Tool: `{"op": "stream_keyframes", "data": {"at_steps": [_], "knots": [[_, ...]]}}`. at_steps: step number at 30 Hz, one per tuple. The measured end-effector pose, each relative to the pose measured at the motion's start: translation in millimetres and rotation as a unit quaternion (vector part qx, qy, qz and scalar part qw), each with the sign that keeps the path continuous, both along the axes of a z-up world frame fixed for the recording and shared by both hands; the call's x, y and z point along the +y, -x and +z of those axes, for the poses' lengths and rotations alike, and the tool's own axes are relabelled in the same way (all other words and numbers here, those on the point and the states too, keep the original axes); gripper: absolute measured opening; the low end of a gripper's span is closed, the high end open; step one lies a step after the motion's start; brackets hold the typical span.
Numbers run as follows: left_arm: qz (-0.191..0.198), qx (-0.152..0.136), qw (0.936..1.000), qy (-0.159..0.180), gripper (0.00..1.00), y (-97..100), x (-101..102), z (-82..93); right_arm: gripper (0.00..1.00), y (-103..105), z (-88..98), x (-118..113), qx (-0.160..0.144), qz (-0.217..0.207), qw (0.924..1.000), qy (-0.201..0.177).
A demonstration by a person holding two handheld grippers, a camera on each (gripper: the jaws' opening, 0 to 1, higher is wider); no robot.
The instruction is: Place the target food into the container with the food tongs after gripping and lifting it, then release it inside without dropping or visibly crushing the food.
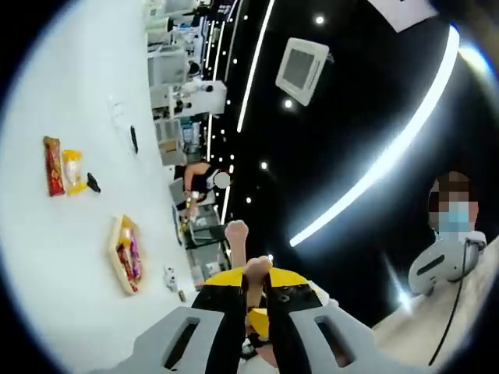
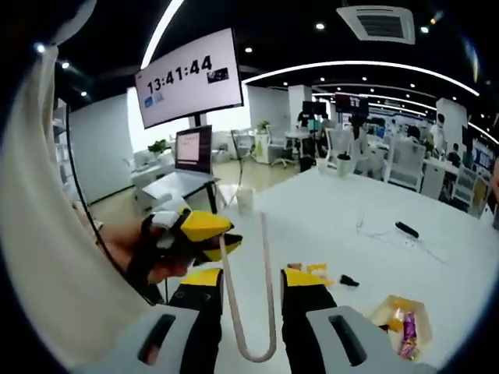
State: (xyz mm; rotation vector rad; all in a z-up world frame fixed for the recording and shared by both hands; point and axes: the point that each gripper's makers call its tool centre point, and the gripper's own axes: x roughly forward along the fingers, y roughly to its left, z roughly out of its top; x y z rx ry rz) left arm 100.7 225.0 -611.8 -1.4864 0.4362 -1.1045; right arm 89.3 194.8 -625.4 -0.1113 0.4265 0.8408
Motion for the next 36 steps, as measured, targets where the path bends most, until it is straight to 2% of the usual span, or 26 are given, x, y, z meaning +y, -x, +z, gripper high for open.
{"op": "stream_keyframes", "data": {"at_steps": [3,8,13,18,22,24,25,27,29,34,36], "knots": [[-0.002,0.008,0.9996,0.027,0.05,0.4,-0.5,6.5,0.3,-1.6,4.6,6.2,-0.005,0.005,1.0,-0.007],[-0.01,0.011,0.9993,0.035,0.06,3.3,-2.9,9.9,0.3,-4.9,11.4,14.8,-0.019,0.014,0.9997,-0.002],[-0.013,0.022,0.9975,0.066,0.06,2.9,1.5,15.7,0.29,-6.6,19.8,21.6,-0.037,0.023,0.9991,0.001],[-0.017,0.02,0.9974,0.067,0.07,2.0,2.9,15.3,0.25,-2.8,19.7,24.3,-0.039,0.032,0.9987,0.011],[-0.015,0.003,0.9997,0.02,0.11,1.3,0.2,6.8,0.24,-2.3,16.9,20.1,-0.036,0.028,0.9985,0.029],[-0.011,-0.001,0.9999,0.001,0.24,-1.0,0.8,3.7,0.24,-2.7,16.9,17.9,-0.034,0.026,0.9986,0.032],[-0.01,-0.009,0.9993,-0.035,0.27,-3.1,1.6,-2.0,0.24,-3.5,18.7,13.3,-0.031,0.02,0.9989,0.03],[-0.011,-0.05,0.9928,-0.109,0.29,-2.9,3.0,-9.8,0.24,-3.8,19.0,9.3,-0.024,0.015,0.9992,0.03],[-0.016,-0.055,0.9907,-0.124,0.3,-2.4,3.4,-11.4,0.24,-3.4,18.9,7.6,-0.024,0.013,0.9991,0.031],[-0.017,-0.106,0.9758,-0.19,0.29,-2.9,6.0,-9.6,0.24,-2.8,15.6,6.5,-0.019,0.016,0.9989,0.04],[-0.027,-0.128,0.9676,-0.216,0.29,0.0,4.1,-9.4,0.24,-1.6,13.7,7.9,-0.017,0.019,0.9987,0.045]]}}
